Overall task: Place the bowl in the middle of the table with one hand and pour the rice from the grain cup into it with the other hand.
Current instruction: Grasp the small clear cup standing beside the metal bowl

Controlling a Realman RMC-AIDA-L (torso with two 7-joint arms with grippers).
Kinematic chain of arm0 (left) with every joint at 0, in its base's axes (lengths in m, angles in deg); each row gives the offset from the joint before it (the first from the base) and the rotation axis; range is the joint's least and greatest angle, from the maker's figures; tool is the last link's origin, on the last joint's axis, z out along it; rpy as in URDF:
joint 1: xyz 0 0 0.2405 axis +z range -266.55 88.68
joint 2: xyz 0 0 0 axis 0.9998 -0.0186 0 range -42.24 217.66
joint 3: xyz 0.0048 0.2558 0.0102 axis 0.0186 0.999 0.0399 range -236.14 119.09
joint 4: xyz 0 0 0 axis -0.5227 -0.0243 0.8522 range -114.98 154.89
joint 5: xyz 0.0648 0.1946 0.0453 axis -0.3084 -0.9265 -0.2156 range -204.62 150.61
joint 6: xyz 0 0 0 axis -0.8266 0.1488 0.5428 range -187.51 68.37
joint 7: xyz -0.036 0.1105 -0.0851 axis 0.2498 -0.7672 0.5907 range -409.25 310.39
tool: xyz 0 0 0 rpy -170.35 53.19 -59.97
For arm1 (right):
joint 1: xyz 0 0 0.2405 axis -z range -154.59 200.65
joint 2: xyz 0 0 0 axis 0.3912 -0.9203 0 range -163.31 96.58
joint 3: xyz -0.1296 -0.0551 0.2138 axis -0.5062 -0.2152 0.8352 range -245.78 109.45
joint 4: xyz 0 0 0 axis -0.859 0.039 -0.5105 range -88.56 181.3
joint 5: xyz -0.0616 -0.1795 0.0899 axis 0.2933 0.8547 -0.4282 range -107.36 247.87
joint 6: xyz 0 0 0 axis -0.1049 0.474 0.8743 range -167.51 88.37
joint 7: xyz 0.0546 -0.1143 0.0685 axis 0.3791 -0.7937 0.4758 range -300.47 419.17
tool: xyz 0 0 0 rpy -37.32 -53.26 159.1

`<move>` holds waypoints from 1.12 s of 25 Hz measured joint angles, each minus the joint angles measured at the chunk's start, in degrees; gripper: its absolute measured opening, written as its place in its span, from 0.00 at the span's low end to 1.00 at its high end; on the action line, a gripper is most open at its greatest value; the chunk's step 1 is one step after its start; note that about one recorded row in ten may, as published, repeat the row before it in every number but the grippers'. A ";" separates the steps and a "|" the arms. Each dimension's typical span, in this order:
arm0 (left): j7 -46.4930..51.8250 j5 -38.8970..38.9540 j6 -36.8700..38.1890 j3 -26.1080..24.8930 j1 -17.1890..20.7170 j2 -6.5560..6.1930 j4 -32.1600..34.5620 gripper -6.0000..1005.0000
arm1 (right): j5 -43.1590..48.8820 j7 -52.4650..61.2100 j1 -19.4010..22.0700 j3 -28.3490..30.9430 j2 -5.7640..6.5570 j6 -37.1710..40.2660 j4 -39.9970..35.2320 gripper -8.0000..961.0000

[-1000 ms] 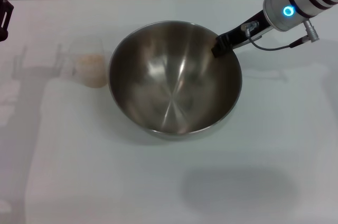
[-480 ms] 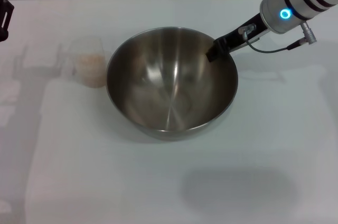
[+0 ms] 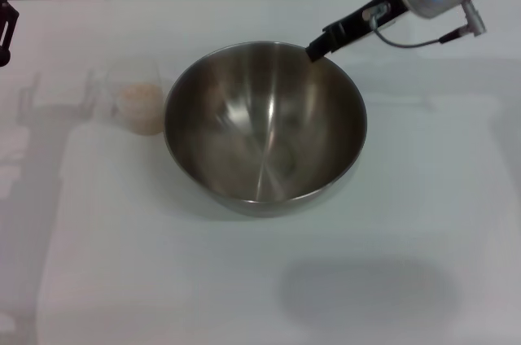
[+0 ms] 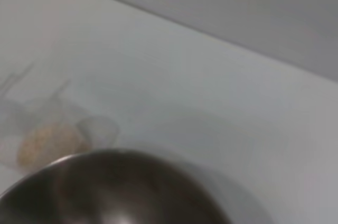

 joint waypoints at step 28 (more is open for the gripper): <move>-0.07 0.14 1.50 -0.67 1.13 -0.17 1.99 0.83 | -25.14 -17.12 16.80 -47.05 -1.79 102.28 -6.41 0.39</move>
